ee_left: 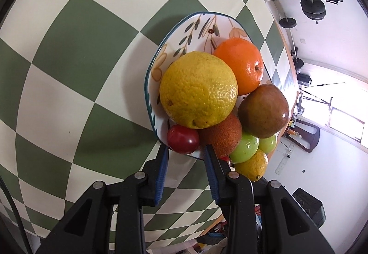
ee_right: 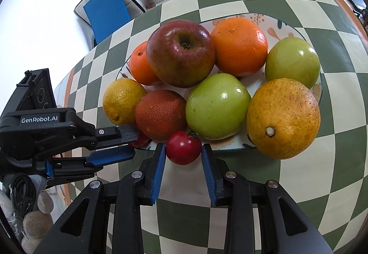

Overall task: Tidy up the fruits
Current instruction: 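Carry both tomatoes onto the plate edge and open both grippers, then raise both grippers away from the plate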

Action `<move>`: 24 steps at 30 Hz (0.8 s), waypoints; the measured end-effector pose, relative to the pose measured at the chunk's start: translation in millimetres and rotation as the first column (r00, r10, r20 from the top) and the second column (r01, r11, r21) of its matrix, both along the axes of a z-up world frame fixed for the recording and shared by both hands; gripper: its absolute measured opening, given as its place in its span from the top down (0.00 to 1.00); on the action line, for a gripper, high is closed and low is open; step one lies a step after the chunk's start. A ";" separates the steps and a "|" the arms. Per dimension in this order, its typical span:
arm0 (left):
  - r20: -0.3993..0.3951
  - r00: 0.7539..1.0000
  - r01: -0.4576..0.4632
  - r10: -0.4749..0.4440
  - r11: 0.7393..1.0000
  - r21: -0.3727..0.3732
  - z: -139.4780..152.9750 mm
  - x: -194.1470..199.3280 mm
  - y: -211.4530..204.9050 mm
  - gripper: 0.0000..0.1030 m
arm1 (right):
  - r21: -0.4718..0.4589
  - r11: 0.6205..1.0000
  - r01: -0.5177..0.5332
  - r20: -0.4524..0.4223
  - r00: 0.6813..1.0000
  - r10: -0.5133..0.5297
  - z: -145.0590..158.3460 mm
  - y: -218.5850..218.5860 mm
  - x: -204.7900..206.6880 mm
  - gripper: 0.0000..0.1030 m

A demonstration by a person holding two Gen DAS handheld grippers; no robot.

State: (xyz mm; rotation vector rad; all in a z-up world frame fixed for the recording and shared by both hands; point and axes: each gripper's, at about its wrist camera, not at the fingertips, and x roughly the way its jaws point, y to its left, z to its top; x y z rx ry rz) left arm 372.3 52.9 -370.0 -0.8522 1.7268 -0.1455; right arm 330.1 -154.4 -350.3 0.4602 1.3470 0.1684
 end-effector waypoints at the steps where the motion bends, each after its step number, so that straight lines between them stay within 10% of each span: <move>1: 0.000 1.000 0.002 -0.002 1.000 0.000 0.6 -0.2 -0.4 0.71 | -0.001 1.000 -0.001 -0.003 1.000 0.001 -0.3 0.3 0.5 0.65; 16: 0.051 0.994 0.088 -0.094 0.990 0.114 22.1 1.7 -7.6 0.71 | -0.030 1.000 -0.003 -0.043 0.999 0.002 6.3 -4.2 -4.7 0.48; 20: 0.117 0.966 0.184 -0.230 0.933 0.310 50.7 -5.8 -12.4 0.71 | -0.088 0.996 -0.017 -0.018 1.000 0.015 31.3 -11.1 -21.6 0.29; 24: 0.164 0.922 0.237 -0.351 0.846 0.478 77.8 -21.1 -22.3 0.33 | -0.172 0.985 -0.015 0.030 0.999 0.021 63.1 -24.7 -37.0 0.10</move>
